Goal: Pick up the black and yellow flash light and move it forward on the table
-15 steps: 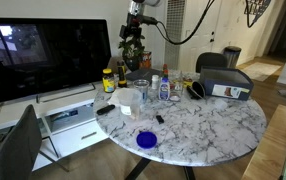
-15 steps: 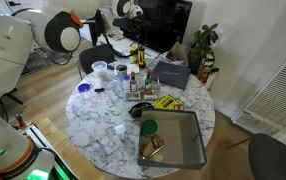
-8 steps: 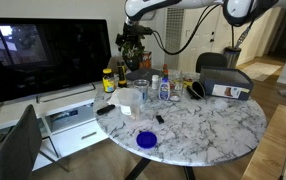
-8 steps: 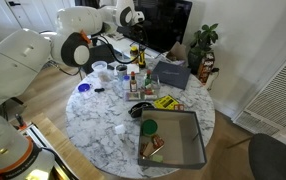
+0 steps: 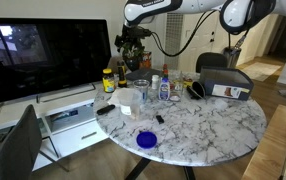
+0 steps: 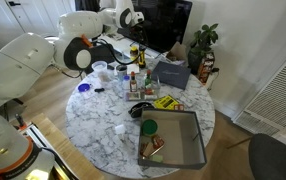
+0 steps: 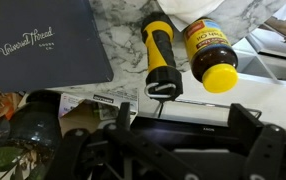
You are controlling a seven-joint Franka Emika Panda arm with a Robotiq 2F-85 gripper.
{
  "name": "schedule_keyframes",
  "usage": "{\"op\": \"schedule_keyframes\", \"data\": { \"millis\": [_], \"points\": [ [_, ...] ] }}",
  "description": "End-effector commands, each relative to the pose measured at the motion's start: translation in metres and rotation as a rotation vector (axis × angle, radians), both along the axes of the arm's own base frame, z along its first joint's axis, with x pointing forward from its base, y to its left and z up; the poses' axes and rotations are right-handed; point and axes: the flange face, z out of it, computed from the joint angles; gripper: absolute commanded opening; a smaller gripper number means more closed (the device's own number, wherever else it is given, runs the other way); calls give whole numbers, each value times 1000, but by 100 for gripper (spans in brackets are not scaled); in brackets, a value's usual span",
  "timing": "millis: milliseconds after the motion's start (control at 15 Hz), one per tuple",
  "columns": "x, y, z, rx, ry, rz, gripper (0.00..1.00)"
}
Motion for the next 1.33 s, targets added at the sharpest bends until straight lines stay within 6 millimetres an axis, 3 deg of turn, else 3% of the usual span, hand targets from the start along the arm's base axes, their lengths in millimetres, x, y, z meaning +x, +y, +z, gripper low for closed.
{"op": "schedule_keyframes", "data": {
  "millis": [0,800,1267],
  "points": [
    [0,0,0,0,0,0,100],
    [10,7,-76,99,-114,-24,100],
    [13,5,-97,119,-230,-73,100]
  ]
}}
